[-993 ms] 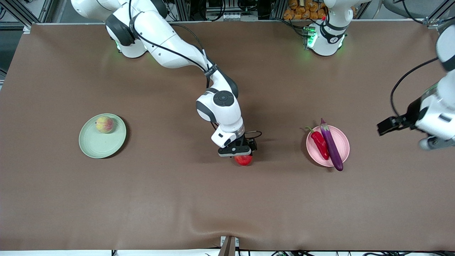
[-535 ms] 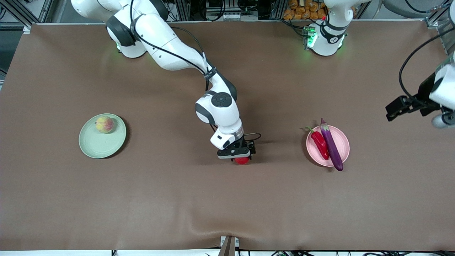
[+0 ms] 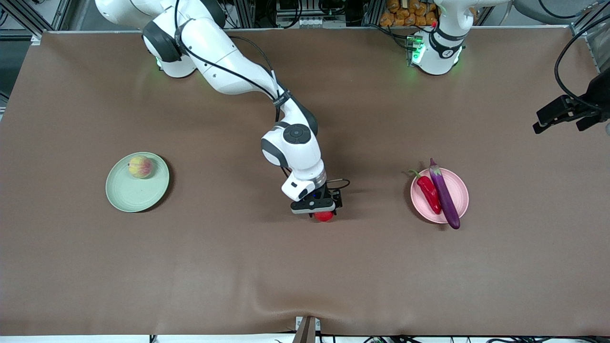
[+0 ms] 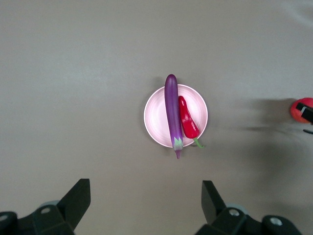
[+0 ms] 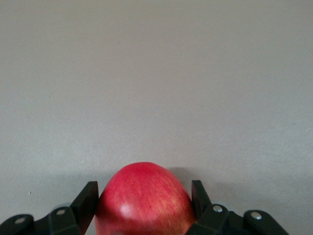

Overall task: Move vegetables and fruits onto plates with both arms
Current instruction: 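Carry the pomegranate to the green plate while the left gripper withdraws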

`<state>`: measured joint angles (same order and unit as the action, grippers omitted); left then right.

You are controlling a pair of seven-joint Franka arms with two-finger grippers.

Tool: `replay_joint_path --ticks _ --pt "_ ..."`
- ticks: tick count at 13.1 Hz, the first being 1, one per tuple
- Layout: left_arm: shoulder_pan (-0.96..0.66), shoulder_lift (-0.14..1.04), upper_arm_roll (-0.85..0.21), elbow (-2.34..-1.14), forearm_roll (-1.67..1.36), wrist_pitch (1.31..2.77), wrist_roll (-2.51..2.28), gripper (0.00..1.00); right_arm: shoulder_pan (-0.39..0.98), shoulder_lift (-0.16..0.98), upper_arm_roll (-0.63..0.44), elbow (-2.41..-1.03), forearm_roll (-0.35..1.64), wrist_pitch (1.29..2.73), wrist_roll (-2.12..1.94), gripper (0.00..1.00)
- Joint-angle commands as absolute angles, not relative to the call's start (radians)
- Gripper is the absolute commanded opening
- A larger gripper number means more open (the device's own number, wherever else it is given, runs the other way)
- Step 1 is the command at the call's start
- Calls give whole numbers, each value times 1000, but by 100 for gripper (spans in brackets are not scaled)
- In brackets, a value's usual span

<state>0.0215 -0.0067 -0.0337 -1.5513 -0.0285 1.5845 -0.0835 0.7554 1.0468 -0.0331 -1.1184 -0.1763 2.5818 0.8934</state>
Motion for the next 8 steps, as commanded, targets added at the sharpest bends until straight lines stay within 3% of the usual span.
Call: replay_joint_path --ticks 1,8 --pt "3 -18 -31 -1565 -37 1574 -83 100 700 968 3 -1100 -105 2415 888 0" --pt "8 -15 -31 -1565 -37 1562 -78 100 427 807 123 -1103 -19 1917 652 0"
